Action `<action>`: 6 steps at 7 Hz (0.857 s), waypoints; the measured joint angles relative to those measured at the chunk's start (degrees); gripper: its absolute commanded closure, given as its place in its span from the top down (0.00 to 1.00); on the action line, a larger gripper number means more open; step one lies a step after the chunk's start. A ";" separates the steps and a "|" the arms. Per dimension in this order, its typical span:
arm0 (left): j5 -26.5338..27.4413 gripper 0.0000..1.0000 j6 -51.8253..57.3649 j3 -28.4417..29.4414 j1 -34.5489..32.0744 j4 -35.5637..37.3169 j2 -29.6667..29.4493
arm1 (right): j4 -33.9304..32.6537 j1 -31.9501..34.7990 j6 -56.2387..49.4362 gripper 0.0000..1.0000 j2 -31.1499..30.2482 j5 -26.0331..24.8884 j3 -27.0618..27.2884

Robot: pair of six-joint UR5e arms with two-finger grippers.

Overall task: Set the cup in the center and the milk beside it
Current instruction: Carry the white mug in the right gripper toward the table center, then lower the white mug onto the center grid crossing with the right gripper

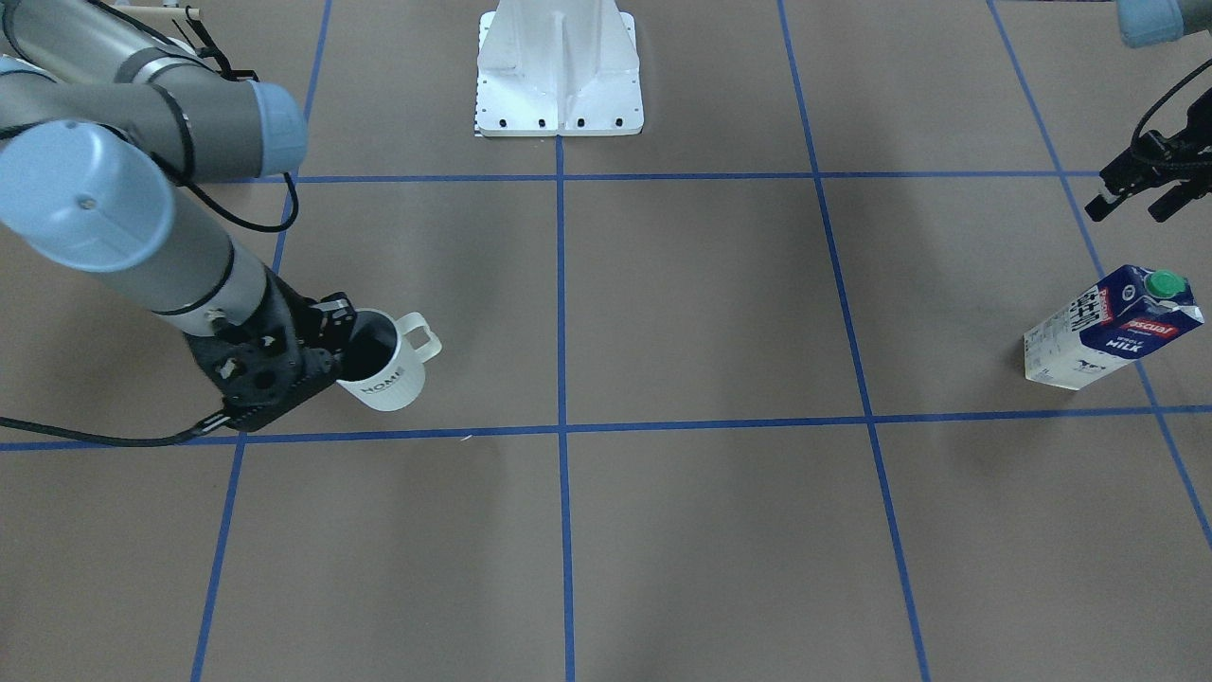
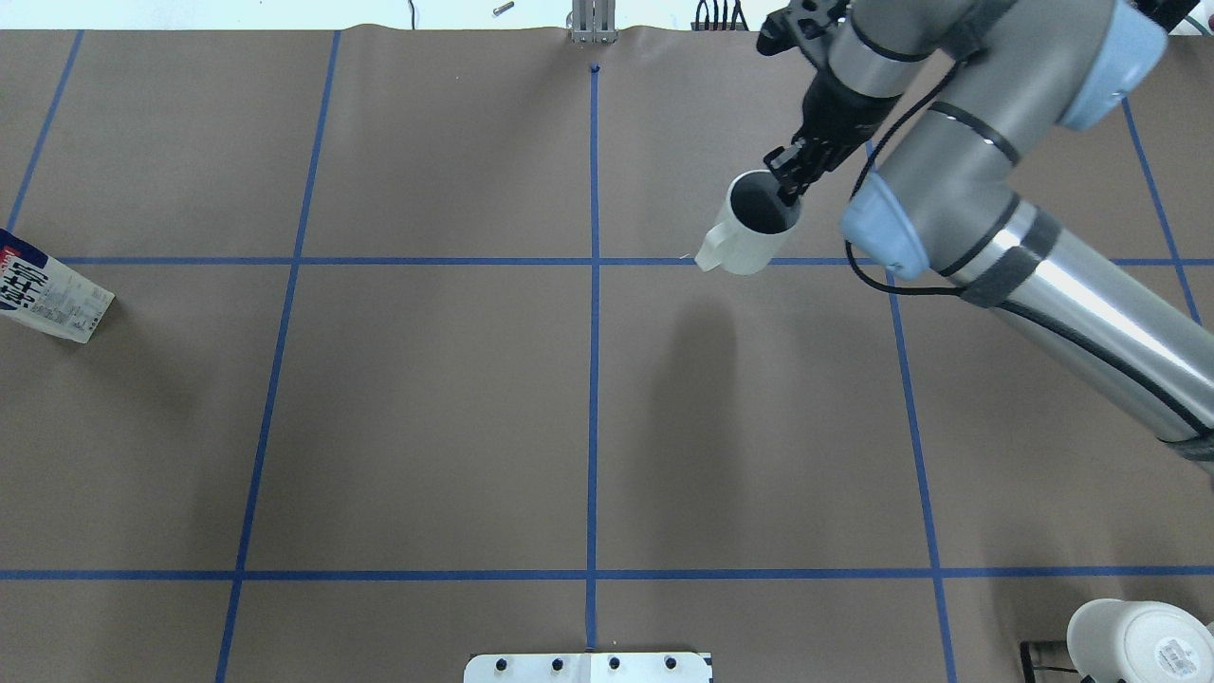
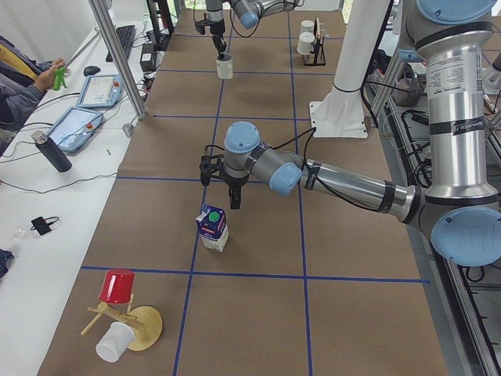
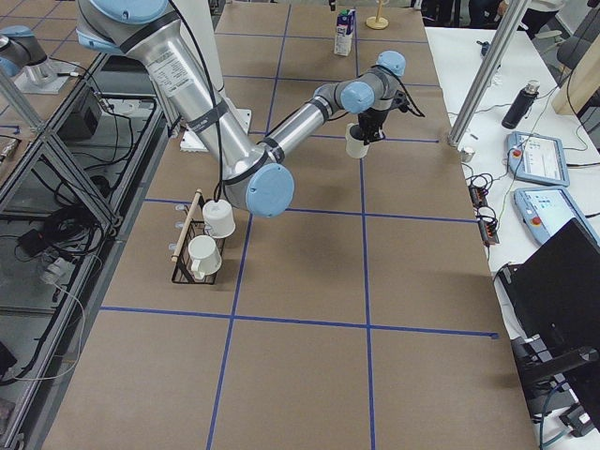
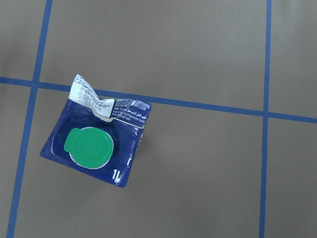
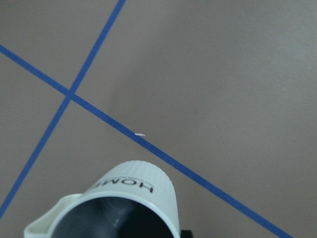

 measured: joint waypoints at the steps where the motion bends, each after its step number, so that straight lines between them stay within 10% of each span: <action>1: 0.00 0.98 -0.11 -0.21 -0.03 0.00 0.12 | 2.66 -1.70 0.27 0.00 3.47 -1.34 -4.75; 6: -0.07 0.98 -0.27 -0.83 -0.13 0.00 0.40 | 5.49 -7.77 6.44 0.00 14.09 -8.36 -15.92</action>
